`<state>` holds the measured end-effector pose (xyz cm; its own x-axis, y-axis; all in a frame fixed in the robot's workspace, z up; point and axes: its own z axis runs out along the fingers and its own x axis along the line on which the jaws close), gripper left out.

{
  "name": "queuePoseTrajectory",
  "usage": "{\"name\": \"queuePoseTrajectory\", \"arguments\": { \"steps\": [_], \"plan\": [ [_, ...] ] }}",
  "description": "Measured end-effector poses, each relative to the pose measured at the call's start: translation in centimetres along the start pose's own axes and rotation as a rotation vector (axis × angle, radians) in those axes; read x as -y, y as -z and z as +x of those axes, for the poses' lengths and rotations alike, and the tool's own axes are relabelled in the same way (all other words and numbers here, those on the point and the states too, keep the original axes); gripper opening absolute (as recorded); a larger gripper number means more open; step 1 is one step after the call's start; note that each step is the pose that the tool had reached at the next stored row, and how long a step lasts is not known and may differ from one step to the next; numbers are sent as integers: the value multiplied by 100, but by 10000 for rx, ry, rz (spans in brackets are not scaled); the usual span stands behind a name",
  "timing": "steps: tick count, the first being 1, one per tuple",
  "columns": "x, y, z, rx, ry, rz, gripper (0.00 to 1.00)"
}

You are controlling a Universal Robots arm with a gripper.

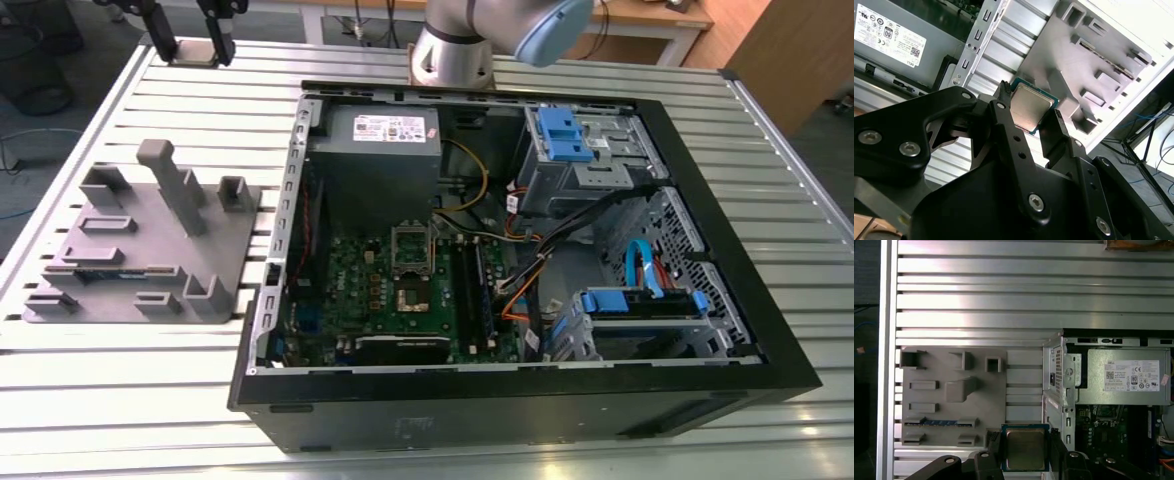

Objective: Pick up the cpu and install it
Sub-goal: 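Pick up the cpu and move it towards the insertion slot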

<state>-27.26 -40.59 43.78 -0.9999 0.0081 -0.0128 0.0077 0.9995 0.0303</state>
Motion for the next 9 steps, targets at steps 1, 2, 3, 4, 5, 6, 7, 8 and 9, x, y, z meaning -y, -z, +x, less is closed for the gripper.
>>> {"name": "queuePoseTrajectory", "arguments": {
  "steps": [1, 2, 3, 4, 5, 6, 7, 8, 9],
  "plan": [
    [0, -1, -7, 0, 0, -1, 47],
    [0, -1, -14, 0, 0, 0, 47],
    [0, -1, -20, 0, 0, -1, 47],
    [0, -1, -27, 0, 0, 0, 47],
    [0, -2, -34, -1, -1, 0, 47],
    [0, -2, -41, -1, 0, 0, 47],
    [0, -2, -48, -1, 0, 0, 47],
    [0, -3, -55, -1, 0, 0, 47],
    [0, -3, -62, -2, 0, -1, 47]
  ]
}}
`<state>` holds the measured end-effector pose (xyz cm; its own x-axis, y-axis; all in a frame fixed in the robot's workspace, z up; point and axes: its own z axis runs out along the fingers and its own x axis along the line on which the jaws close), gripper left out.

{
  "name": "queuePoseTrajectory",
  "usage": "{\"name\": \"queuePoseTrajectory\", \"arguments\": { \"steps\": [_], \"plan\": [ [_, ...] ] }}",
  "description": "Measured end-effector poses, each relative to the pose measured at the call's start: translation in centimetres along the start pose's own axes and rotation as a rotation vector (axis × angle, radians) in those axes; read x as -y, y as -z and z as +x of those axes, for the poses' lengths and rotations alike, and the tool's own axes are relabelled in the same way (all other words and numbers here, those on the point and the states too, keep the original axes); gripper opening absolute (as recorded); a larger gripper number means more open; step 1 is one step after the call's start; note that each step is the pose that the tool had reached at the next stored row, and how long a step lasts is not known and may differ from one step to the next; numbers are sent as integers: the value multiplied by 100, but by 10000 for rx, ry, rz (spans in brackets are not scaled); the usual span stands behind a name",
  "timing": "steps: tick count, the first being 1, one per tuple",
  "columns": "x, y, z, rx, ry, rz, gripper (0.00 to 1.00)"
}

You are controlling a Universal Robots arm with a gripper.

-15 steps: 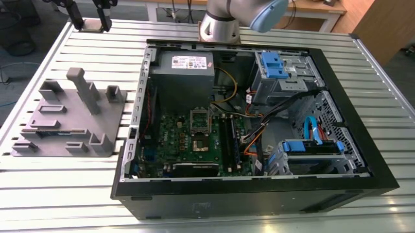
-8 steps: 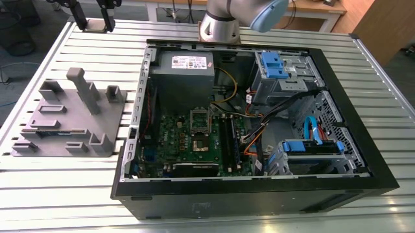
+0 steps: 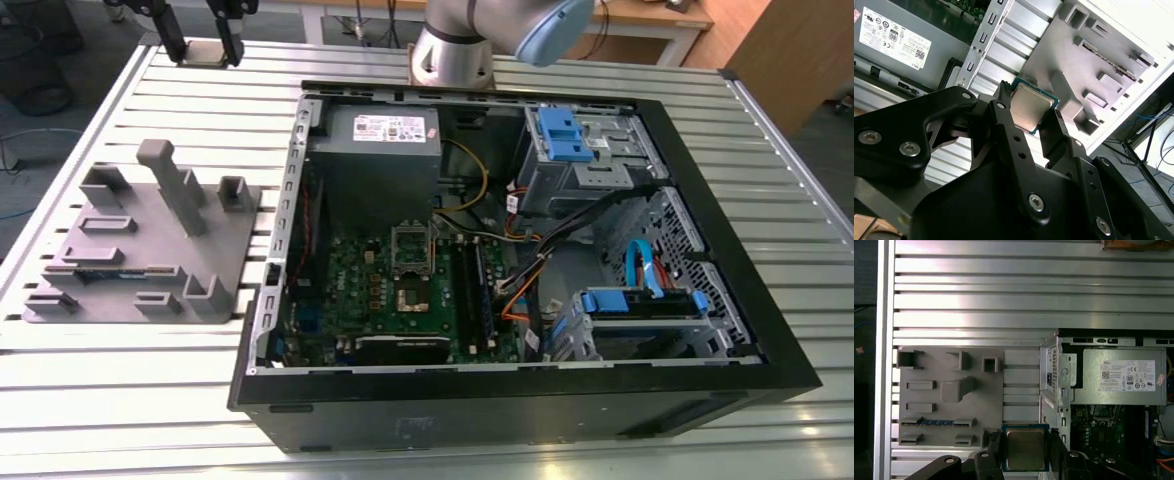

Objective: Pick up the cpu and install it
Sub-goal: 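Pick up the cpu and move it towards the insertion slot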

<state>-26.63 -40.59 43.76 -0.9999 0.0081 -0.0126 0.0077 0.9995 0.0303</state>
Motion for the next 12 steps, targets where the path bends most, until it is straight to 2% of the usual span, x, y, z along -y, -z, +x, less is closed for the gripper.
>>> {"name": "queuePoseTrajectory", "arguments": {
  "steps": [12],
  "plan": [
    [-1, -4, -97, -3, 0, 0, 47]
  ]
}}
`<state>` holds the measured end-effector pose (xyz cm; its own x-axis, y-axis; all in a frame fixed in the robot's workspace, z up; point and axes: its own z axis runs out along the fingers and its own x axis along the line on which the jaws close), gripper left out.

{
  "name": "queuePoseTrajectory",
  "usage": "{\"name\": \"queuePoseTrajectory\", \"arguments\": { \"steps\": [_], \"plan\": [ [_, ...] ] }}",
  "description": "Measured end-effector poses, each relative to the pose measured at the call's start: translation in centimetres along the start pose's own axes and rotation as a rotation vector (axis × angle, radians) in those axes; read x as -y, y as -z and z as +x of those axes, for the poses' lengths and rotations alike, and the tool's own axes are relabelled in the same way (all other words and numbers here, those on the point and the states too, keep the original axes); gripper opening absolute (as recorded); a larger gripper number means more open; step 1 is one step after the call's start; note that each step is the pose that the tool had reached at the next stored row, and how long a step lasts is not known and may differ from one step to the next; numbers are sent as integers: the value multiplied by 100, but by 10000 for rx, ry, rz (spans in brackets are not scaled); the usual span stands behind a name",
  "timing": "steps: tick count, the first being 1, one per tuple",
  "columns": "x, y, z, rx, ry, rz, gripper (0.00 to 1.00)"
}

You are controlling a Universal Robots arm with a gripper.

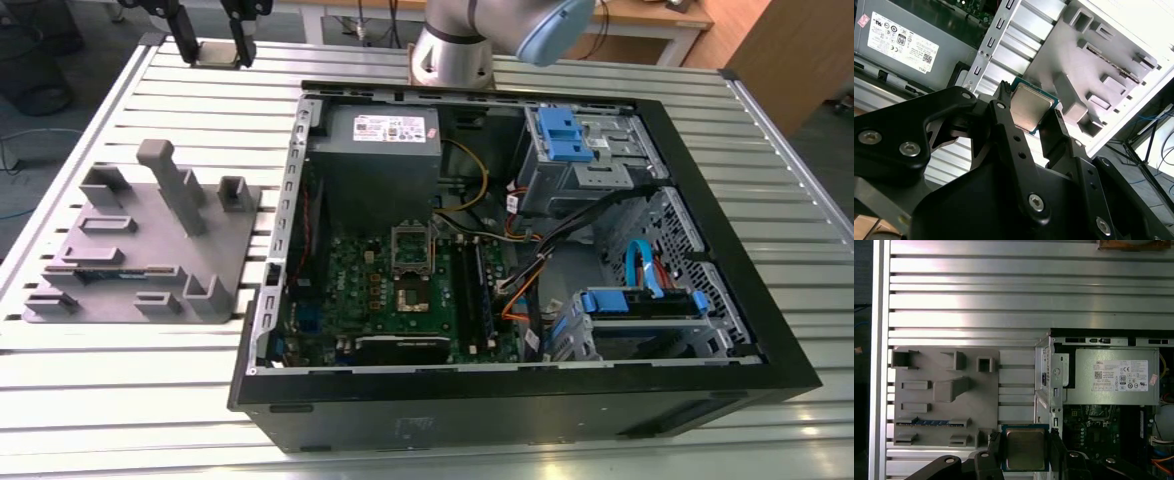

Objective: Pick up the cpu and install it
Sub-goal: 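Pick up the cpu and move it towards the insertion slot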

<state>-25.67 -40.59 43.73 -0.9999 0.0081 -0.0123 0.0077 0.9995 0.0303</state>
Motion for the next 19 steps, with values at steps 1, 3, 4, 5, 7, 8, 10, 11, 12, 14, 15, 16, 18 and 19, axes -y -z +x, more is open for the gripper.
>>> {"name": "queuePoseTrajectory", "arguments": {
  "steps": [1, 3, 4, 5, 7, 8, 10, 11, 12, 14, 15, 16, 18, 19],
  "plan": [
    [0, 0, -7, -1, 0, 1, 47],
    [0, 0, -8, -1, -1, 1, 47],
    [0, 0, -8, -1, -2, 1, 47],
    [0, 0, -9, -1, -1, 0, 47],
    [0, 0, -25, -1, 0, 0, 47],
    [0, 0, -35, -1, -1, 0, 47],
    [0, 0, -37, -1, 0, 0, 47],
    [-1, -1, -39, 0, 0, 0, 47],
    [-1, 0, -41, -1, 0, 0, 47],
    [0, -1, -45, -1, 0, 0, 47],
    [0, -1, -47, 0, 0, 0, 47],
    [-1, -1, -49, -1, 0, 0, 47],
    [0, 0, -53, -1, 0, 2, 47],
    [-1, 0, -54, -1, -1, 1, 47]
  ]
}}
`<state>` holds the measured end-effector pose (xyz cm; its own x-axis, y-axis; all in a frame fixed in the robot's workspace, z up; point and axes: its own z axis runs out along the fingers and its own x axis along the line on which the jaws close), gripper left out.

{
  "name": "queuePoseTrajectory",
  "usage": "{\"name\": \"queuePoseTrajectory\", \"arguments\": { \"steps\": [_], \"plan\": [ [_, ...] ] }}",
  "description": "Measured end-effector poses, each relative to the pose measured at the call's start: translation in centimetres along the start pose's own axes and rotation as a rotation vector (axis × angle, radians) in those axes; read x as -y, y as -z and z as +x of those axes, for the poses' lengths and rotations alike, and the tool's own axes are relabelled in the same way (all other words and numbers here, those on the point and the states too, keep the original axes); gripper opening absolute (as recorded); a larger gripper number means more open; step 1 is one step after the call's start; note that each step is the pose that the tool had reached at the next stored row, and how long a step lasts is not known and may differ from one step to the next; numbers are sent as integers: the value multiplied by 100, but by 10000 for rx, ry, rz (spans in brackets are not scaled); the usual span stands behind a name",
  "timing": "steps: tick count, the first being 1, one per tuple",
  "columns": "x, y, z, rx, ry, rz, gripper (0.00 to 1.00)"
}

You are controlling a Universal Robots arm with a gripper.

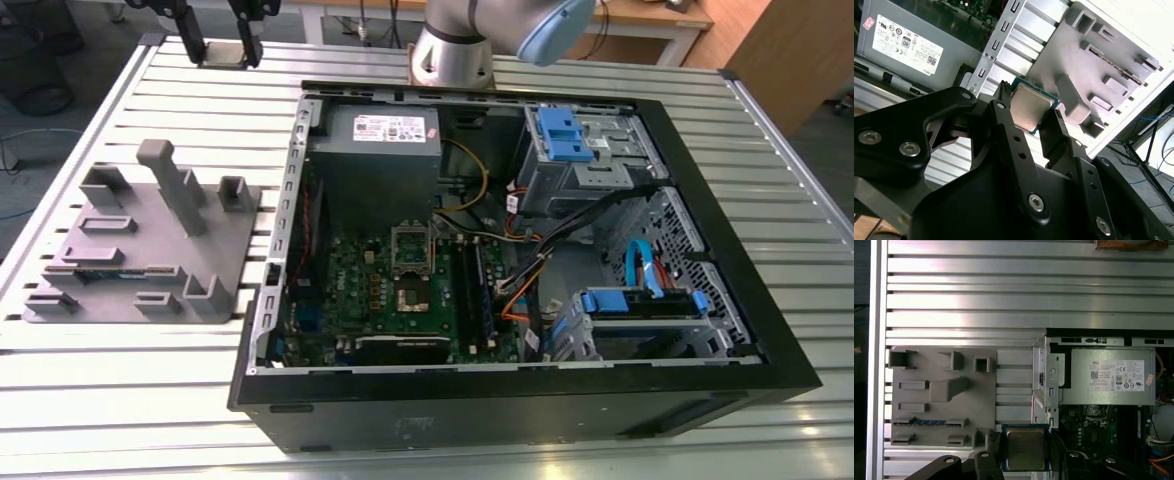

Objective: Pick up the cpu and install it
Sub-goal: 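Pick up the cpu and move it towards the insertion slot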

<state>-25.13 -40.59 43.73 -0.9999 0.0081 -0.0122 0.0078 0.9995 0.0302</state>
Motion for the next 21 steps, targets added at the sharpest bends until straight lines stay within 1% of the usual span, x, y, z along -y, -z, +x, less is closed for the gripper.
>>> {"name": "queuePoseTrajectory", "arguments": {
  "steps": [4, 9, 14, 21],
  "plan": [
    [0, 0, -6, 0, 0, -1, 47],
    [0, -1, -41, 0, 0, -1, 47],
    [-1, -2, -120, 0, 0, -1, 47],
    [-2, -3, -255, 0, 0, -1, 47]
  ]
}}
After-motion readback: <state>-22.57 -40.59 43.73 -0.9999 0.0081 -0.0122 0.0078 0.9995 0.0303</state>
